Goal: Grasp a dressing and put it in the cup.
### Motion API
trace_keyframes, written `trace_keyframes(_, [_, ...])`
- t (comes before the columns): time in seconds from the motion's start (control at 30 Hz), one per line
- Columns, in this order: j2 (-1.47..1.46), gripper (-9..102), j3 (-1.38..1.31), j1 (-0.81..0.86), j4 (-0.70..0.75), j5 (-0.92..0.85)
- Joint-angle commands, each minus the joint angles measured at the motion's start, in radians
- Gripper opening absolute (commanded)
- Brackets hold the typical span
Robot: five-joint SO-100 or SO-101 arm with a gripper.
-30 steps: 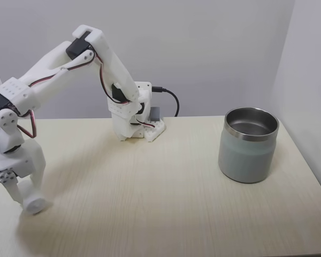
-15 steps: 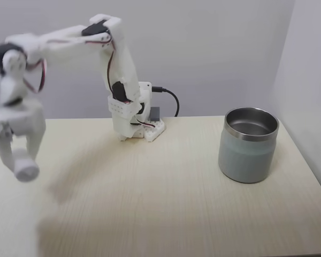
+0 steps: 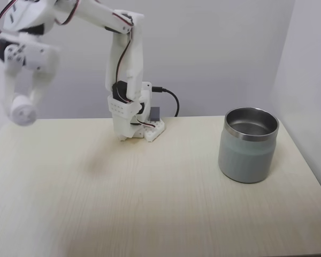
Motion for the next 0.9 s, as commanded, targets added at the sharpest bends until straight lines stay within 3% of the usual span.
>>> trace_keyframes(0.0, [-0.084,0,0.005,-0.086,0.005,0.008])
trace_keyframes(0.2, [-0.249,0,-0.126,-0.341,-0.031,-0.018])
trace_keyframes(0.53, [-0.456,0,-0.189,-0.914,-0.051,-0.158])
trace_keyframes(0.87, [-0.543,0,-0.27,-1.361,-0.054,-0.302])
